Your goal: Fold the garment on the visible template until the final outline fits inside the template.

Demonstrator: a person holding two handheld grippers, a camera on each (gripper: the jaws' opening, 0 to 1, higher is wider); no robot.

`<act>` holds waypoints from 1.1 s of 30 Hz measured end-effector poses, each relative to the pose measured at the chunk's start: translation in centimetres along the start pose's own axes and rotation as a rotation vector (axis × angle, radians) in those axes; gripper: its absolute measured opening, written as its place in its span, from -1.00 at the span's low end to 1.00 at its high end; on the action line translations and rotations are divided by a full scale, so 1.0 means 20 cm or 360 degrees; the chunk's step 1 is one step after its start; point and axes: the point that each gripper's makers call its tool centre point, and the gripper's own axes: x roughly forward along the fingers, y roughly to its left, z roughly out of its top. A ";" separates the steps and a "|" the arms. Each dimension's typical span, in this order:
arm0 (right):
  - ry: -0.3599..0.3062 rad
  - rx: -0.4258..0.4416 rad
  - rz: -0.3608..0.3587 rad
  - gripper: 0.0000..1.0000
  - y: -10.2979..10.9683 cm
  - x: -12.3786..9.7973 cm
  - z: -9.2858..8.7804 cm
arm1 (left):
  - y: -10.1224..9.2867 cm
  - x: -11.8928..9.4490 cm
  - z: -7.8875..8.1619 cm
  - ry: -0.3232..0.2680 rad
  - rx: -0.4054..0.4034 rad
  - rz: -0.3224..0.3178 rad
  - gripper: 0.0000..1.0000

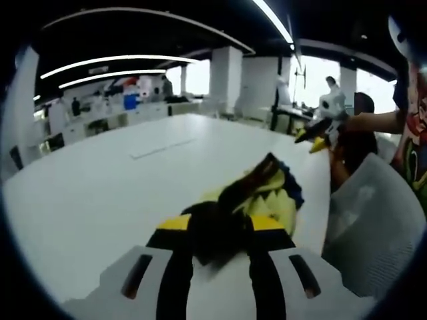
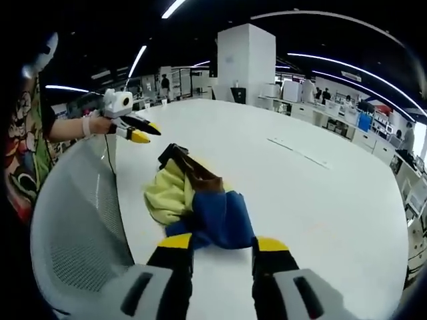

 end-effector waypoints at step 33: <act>0.0059 0.0097 0.0120 -0.85 0.03 0.28 -0.09 | -0.08 0.22 -0.13 0.0246 0.0014 -0.0109 -0.72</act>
